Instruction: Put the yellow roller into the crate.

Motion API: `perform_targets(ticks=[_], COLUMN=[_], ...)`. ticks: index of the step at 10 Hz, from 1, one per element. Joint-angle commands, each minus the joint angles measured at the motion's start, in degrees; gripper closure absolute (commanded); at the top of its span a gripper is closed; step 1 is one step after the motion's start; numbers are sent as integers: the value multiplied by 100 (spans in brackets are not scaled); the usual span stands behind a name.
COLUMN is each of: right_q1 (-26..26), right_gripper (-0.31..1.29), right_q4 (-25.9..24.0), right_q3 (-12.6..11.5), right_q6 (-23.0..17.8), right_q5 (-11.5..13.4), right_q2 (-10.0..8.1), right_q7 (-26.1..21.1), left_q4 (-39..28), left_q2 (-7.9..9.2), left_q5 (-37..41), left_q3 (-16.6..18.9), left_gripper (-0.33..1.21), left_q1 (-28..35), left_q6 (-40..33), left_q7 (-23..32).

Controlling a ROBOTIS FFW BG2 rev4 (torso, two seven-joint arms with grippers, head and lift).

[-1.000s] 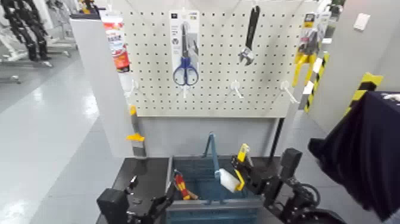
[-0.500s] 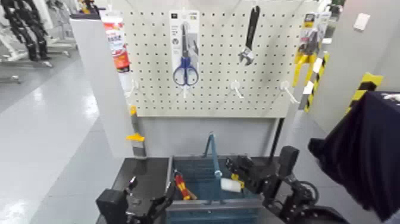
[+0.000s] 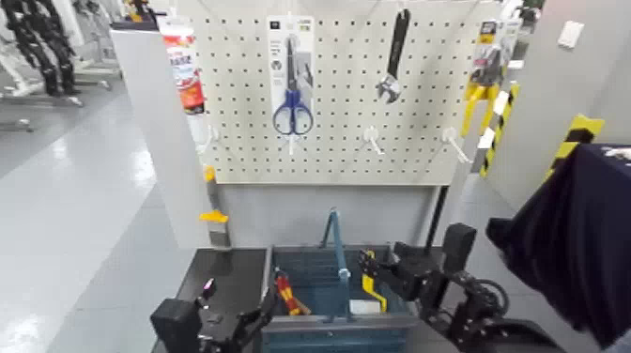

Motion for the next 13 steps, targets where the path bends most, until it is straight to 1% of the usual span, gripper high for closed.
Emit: perform_targets(ticks=[1,2,4,5,7,9,10,11,13], right_q1=[378,571,949,1133,1423,1714,1881,2048,2443], right_gripper=[6,6,8,8,8,8,8,8,9], right_q4=[-647,-945,-1420,-1640,-1991,-2176,-2237,-2264,-2299], right_q3=[-108,-152,-196,-205,-223,-284,-293,-284,-319], right_q6=[-116,-221,-458,-511,-529,-590,-749,-986,-1496], right_q5=[377,527,641,703,861,870,905,1010,1107], right_q2=[0,0,-9,-9,-18,18,44,79,220], right_q7=[-490,-763,-1360,-1606,-1808,-1844,-1870,-1958,-2186], left_q4=[-9,-9,-9,-9,-9,-9,-9,-9,-18], left_q2=[0,0,9,9,27,35,35,44,53], left_q5=[0,0,0,0,0,0,0,0,9], left_q3=[1,1,1,-8,-16,-16,-16,-25,-25], left_gripper=[11,11,11,11,11,11,11,11,11], left_q1=[9,9,9,1,-8,-17,-17,-26,-35], left_q6=[0,0,0,0,0,26,35,44,44], left_q7=[0,0,0,0,-27,-27,-27,-36,-44])
